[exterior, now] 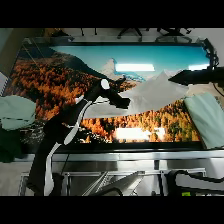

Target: Fold the shirts.

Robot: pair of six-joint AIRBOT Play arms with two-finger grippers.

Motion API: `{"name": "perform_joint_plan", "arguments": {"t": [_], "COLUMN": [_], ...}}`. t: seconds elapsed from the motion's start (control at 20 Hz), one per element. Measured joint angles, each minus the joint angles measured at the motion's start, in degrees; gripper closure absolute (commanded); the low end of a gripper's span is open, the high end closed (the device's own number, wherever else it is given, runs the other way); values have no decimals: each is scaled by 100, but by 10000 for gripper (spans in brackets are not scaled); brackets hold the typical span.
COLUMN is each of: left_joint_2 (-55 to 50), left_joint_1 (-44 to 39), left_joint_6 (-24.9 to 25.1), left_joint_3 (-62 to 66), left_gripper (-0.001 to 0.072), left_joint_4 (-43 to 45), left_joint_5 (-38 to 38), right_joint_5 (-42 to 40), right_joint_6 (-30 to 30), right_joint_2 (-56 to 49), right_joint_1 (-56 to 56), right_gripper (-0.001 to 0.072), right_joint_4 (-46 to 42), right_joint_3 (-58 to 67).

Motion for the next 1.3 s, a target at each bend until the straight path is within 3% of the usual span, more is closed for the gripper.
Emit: {"name": "perform_joint_plan", "arguments": {"t": [0.2, 0.4, 0.55, 0.7, 0.75, 0.8, 0.85, 1.05, 1.25, 1.3], "left_joint_2": [350, 1550, 2669, 3613, 3877, 4105, 4282, 4653, 4752, 4763], "left_joint_1": [160, 1043, 1945, 2776, 3012, 3217, 3370, 3672, 3748, 3757], "left_joint_6": [262, 614, 723, 804, 844, 905, 968, 1132, 1196, 1213], "left_joint_3": [48, -90, -125, -136, -140, -142, -144, -160, -367, -452], "left_gripper": [693, 693, 693, 693, 693, 693, 693, 693, 693, 693], "left_joint_4": [-841, -1443, -1628, -1703, -1714, -1711, -1711, -1709, -1711, -1711], "left_joint_5": [-131, -680, -1071, -1252, -1303, -1379, -1451, -1829, -2037, -2061], "right_joint_5": [160, -170, -876, -2107, -2621, -3167, -3838, -5792, -5965, -5768], "right_joint_6": [155, 197, 199, 175, 61, -107, -341, -909, -1056, -949], "right_joint_2": [190, 190, -68, -680, -970, -1274, -1637, -2538, -2194, -2022], "right_joint_1": [42, 619, 1727, 3276, 3845, 4385, 4955, 6288, 6094, 5834], "right_gripper": [693, 692, 692, 691, 658, 449, 377, 373, 369, 277], "right_joint_4": [334, 671, 767, 835, 848, 866, 907, 890, 450, 317], "right_joint_3": [120, 142, 140, 138, 138, 138, 138, 133, 138, 140]}}
